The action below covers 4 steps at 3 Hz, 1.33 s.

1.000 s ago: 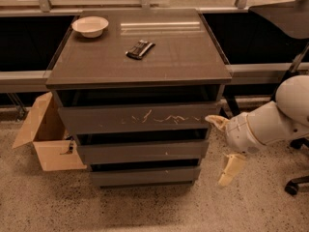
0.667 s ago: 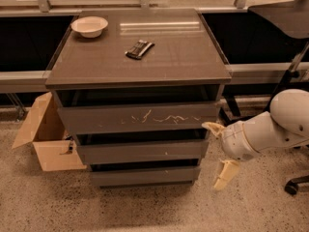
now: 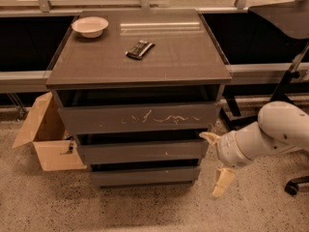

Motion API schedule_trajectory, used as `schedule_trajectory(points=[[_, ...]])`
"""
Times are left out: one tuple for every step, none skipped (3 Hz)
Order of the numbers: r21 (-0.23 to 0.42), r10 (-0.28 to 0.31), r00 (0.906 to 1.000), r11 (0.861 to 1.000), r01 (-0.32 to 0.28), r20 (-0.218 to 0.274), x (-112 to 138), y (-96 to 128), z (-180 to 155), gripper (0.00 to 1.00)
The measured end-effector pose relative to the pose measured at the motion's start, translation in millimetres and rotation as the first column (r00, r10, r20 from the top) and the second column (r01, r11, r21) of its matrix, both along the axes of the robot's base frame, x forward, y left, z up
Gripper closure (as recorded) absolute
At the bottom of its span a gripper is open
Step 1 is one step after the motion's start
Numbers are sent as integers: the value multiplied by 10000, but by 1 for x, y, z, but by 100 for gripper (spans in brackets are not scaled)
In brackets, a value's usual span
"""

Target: Open bottom drawer

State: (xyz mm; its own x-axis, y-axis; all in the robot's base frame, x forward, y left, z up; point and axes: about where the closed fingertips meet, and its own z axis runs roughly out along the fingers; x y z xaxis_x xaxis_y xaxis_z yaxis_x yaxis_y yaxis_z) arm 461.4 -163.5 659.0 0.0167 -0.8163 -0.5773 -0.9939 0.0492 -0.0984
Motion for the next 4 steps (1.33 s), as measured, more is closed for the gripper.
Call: schedule_trajectory(points=[[-327, 225, 9991, 9992, -237, -359, 1, -8, -49, 0], [-157, 582, 9955, 9981, -596, -741, -1, -9, -108, 0], [663, 864, 9934, 9945, -815, -760, -3, -6, -145, 0], [1155, 1024, 9930, 9887, -951, -587, 2, 4, -177, 0]])
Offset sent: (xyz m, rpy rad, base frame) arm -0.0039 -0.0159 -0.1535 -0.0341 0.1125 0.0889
